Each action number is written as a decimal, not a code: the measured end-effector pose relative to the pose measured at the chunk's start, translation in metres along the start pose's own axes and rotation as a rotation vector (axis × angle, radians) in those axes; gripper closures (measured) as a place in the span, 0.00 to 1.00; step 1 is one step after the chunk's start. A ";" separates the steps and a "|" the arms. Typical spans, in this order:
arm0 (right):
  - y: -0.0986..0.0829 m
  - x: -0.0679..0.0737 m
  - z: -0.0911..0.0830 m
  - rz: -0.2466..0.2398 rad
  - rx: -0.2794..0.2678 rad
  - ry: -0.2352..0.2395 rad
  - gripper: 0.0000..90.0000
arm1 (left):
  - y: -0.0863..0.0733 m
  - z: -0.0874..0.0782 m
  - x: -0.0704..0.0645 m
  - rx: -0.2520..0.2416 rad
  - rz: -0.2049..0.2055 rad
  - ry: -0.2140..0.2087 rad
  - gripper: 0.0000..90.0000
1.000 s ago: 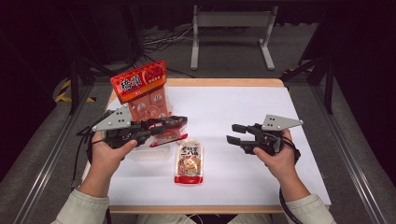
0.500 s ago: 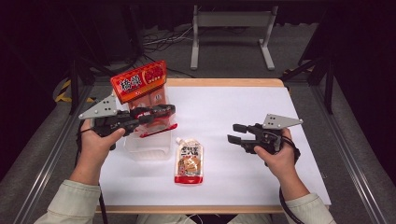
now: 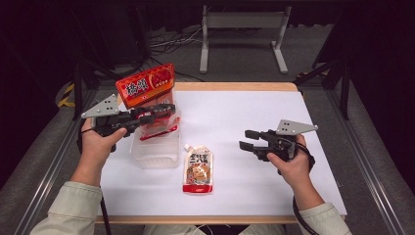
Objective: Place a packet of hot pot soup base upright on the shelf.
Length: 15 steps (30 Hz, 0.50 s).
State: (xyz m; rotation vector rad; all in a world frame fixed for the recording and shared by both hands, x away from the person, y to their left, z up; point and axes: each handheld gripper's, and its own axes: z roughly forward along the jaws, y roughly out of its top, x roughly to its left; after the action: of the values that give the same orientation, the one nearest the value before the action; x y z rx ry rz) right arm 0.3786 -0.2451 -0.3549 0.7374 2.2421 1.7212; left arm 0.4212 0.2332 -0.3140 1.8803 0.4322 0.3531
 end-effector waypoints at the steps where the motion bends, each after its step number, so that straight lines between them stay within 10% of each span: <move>1: 0.000 0.000 0.000 0.001 -0.001 0.001 0.55 | -0.003 0.001 0.002 0.008 -0.006 0.007 0.99; 15: -0.002 -0.002 0.000 0.011 -0.003 0.005 0.55 | -0.017 0.008 0.013 0.024 -0.001 -0.031 0.99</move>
State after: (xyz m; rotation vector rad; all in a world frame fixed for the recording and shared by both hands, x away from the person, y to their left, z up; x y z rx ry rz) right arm 0.3794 -0.2464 -0.3566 0.7467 2.2418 1.7328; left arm 0.4345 0.2375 -0.3319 1.9067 0.4179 0.3192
